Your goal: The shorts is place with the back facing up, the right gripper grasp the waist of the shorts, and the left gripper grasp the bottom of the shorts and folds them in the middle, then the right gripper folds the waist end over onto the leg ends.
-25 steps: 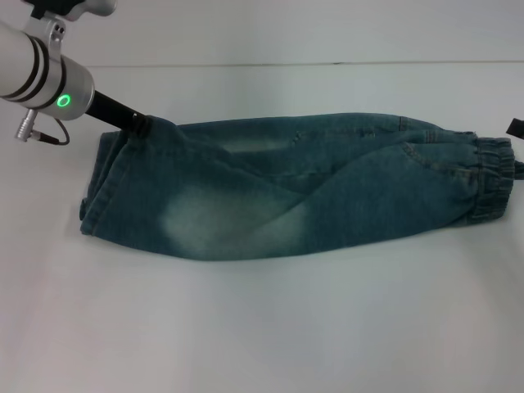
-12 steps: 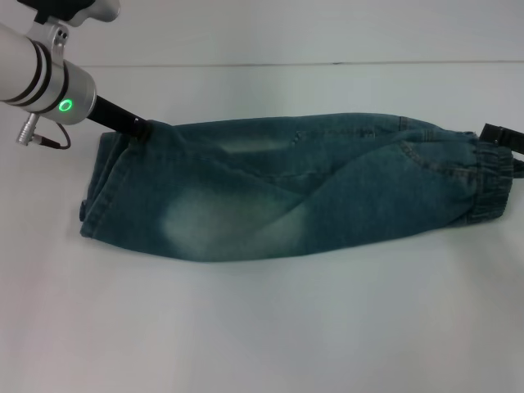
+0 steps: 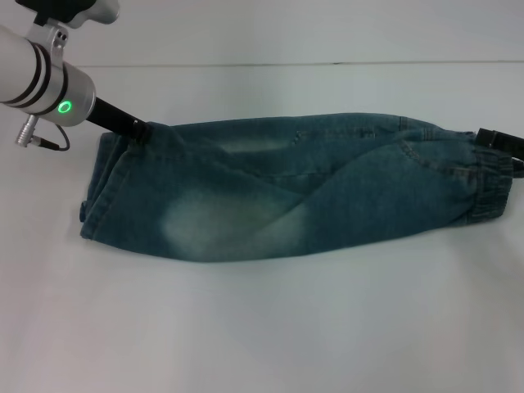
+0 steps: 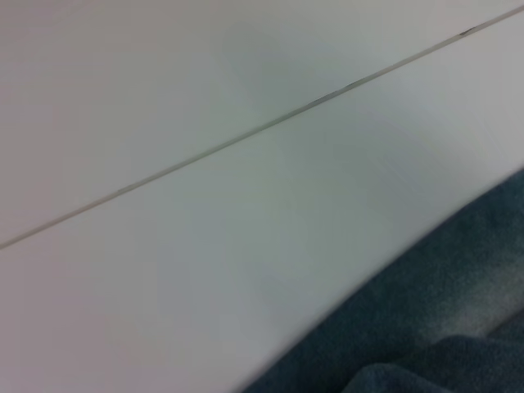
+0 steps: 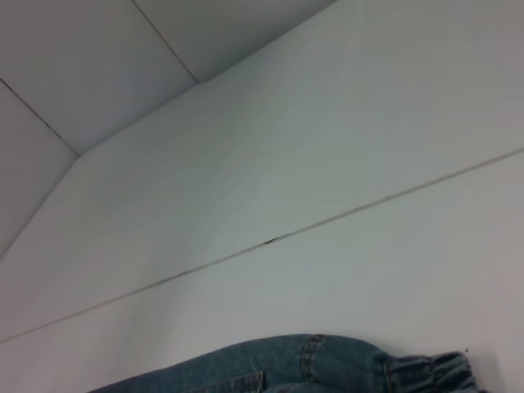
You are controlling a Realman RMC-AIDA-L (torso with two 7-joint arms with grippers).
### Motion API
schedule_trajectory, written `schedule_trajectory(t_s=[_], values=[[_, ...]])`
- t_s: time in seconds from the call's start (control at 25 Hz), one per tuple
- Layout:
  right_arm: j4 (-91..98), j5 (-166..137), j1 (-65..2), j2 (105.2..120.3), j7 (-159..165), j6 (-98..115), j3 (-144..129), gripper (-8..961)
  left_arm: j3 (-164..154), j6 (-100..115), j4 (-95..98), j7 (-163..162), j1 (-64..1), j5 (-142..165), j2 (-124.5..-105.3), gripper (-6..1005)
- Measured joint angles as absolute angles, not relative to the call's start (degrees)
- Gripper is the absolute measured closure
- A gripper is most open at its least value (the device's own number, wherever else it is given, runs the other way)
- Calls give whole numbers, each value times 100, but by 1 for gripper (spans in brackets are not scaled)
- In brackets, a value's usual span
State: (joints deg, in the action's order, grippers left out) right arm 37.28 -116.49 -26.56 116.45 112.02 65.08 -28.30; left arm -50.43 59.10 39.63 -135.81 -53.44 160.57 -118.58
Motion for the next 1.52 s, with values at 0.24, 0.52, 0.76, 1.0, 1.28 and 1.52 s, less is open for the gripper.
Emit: schedule_trajectory(t_s=[0.24,0.52,0.76,1.0,1.28,1.52], values=[[3726,-11653,-2590,11680,11252,6515,-2803,164,-5102,5913,3930,-13579,-5364,16061,-11845,963],[3726,-11650,-2551,11694,11249,6507,-2783,169,-5106,5915,3902,-13578,-5378,16065,-11837,956],[3724,-11650,-2596,11704,11235,6502,-2825,172,-5107,5915,3902,-13578,-5365,16067,-11839,947],[3700,-11660,-2656,11707,11258,6503,-2951,176,-5107,5915,3902,-13573,-5373,16067,-11839,938],[3721,-11640,-2687,11667,11236,6457,-2937,473,-5107,5880,3867,-13570,-5362,16066,-11839,928],[3773,-11630,-2777,11646,11137,6387,-2916,710,-5106,5832,3833,-13577,-5331,16066,-11830,919]])
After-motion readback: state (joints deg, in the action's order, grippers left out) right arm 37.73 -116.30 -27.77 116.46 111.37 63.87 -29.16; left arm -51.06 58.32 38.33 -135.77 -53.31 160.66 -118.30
